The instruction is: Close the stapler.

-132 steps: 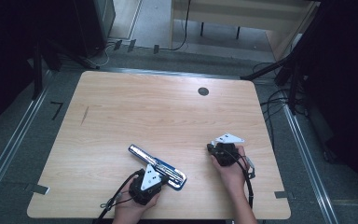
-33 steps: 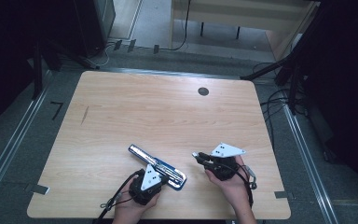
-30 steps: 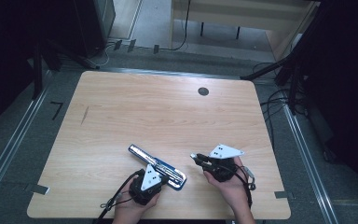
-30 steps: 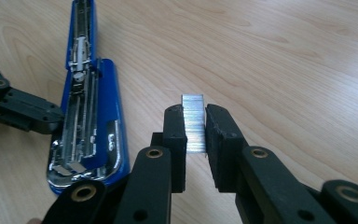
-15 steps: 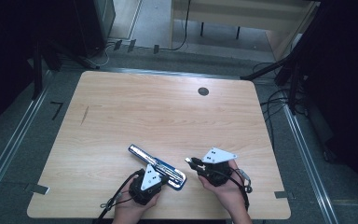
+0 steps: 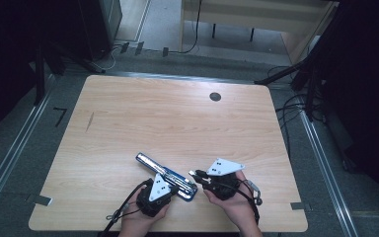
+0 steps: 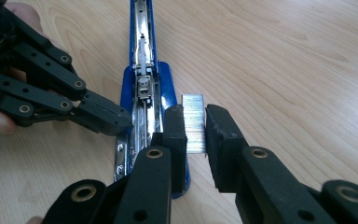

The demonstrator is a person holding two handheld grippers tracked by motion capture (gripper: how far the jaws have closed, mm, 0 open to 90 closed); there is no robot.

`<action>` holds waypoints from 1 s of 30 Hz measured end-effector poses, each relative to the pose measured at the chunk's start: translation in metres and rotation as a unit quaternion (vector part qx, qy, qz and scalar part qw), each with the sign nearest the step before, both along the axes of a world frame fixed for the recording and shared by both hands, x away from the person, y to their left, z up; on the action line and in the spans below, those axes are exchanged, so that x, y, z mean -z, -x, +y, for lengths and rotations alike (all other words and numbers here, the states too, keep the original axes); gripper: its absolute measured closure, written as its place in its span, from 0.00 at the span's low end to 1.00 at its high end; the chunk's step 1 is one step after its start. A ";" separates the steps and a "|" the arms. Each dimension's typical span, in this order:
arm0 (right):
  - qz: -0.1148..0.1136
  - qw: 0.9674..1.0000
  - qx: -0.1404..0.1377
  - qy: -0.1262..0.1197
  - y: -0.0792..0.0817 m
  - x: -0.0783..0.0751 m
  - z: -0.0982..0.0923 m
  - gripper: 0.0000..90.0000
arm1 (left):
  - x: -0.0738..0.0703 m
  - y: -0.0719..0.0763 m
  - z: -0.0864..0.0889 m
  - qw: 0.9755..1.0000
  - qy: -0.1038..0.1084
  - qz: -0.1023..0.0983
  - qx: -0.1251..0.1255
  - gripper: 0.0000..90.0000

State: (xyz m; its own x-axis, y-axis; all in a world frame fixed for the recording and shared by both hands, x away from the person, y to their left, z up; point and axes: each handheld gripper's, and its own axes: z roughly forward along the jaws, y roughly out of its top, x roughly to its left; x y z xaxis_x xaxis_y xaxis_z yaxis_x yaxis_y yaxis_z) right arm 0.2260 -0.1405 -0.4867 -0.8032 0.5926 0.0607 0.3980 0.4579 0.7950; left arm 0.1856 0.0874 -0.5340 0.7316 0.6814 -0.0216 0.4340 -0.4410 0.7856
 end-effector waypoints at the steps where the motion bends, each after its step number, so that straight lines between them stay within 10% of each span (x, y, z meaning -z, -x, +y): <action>1: -0.002 1.000 -0.002 0.001 0.000 0.000 0.001 0.89 | 0.000 0.000 0.000 1.000 0.000 0.000 0.000 1.00; 30: 0.016 0.998 -0.039 0.050 0.011 0.007 0.036 0.88 | 0.000 0.000 0.000 1.000 -0.002 -0.001 0.000 1.00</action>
